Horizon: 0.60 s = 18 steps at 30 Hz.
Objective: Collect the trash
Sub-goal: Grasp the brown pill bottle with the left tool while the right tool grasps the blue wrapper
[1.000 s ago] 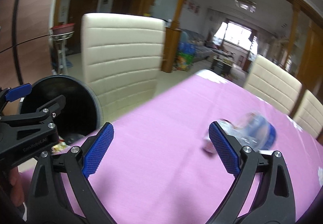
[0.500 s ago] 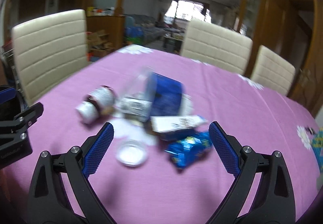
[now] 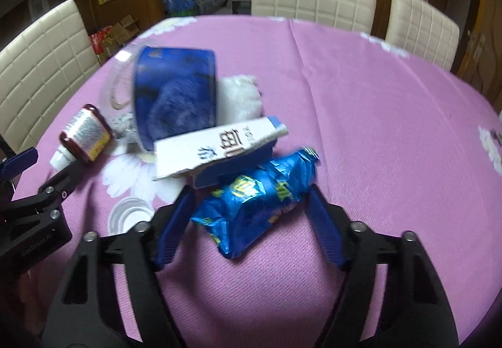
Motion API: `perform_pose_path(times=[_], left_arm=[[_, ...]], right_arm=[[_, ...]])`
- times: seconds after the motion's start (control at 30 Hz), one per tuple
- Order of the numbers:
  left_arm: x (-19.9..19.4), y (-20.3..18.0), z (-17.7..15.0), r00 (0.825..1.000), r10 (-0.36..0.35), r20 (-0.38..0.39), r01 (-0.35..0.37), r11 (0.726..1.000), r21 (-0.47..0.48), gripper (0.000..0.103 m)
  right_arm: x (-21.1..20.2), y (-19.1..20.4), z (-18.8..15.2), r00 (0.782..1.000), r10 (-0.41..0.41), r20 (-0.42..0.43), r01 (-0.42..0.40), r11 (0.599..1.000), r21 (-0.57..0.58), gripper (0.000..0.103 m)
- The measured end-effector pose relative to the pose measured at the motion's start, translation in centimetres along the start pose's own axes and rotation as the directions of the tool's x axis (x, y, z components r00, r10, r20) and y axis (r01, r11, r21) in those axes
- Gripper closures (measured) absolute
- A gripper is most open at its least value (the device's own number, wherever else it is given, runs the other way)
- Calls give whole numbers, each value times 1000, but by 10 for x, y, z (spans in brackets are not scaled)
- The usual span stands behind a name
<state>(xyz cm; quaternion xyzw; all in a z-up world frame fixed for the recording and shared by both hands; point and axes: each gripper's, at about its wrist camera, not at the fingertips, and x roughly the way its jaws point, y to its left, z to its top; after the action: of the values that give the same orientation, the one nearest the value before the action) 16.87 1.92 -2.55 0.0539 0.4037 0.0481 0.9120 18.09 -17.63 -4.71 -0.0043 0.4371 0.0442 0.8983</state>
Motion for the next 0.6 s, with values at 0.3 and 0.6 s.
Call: perform_pose_path(times=[0.3, 0.6], left_arm=[[10, 9, 1, 997, -77, -30, 75, 996, -55, 24], [3, -1, -2, 992, -124, -17, 124, 992, -4, 74]], right_arm=[[-5, -12, -8, 994, -108, 22, 107, 993, 52, 66], [-25, -17, -5, 987, -131, 94, 126, 990, 64, 66]])
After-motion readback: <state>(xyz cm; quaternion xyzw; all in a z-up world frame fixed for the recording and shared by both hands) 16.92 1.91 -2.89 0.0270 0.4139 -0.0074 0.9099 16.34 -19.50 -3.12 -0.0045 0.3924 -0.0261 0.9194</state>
